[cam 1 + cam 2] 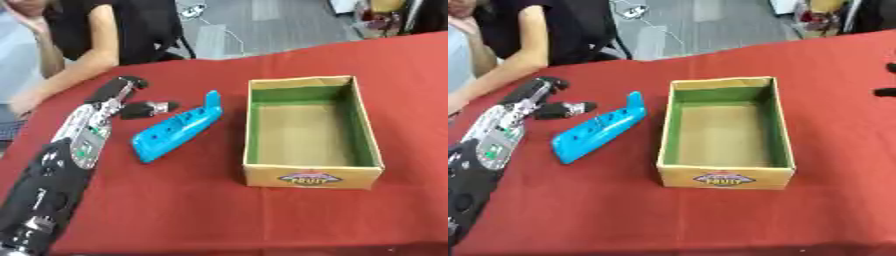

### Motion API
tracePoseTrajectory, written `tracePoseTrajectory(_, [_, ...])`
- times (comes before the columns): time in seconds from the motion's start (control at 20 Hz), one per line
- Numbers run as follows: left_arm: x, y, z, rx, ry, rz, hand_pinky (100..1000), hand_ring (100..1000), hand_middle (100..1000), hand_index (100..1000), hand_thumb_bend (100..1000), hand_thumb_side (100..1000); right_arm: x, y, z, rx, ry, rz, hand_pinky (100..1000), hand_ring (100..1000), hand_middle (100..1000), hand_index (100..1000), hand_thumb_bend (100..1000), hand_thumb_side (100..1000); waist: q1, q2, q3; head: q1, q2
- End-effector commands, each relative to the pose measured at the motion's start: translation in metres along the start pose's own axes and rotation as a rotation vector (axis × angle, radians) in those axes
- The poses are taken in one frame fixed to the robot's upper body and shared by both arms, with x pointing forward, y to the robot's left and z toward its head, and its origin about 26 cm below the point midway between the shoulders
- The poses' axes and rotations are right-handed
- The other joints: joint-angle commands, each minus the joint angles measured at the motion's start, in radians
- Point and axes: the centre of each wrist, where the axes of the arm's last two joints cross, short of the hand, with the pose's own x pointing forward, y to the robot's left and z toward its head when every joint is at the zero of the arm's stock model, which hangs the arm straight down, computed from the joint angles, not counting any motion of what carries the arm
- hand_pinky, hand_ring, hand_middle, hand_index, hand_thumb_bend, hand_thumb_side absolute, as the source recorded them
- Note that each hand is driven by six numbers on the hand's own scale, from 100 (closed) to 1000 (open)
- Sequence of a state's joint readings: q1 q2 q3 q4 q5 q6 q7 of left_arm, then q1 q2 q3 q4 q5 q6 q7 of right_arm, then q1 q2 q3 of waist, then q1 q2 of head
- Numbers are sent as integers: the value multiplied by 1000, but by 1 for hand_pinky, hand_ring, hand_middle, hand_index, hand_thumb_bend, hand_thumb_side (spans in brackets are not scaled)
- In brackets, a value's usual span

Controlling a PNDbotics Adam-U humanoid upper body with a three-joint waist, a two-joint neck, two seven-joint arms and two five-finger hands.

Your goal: Pick up objects on the table and place them in the box.

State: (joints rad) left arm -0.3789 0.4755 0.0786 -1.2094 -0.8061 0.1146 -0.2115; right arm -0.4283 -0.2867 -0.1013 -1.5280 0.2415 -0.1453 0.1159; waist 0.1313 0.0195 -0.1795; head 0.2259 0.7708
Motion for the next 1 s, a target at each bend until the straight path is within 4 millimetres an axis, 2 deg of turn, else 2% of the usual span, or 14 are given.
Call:
tracePoseTrajectory(0.05, [0,6,-7,-2,-7,-26,705,777,794,863,939,784,8,-5,-5,-1,-30,14,673,906,956,1000,466,1000,-6,-8,-1,12,-1])
tracePoseTrajectory(0.5, [2,-15,-17,-80,-4,-52,704,765,772,849,967,767,8,-5,-5,0,-30,13,673,906,956,1000,466,1000,-7,-8,-5,19,-1])
tracePoseTrajectory(1.0, [1,-22,-17,-180,-54,-107,711,762,762,844,988,750,8,-4,-5,2,-32,13,673,906,952,1000,466,1000,-6,-8,-8,23,-1])
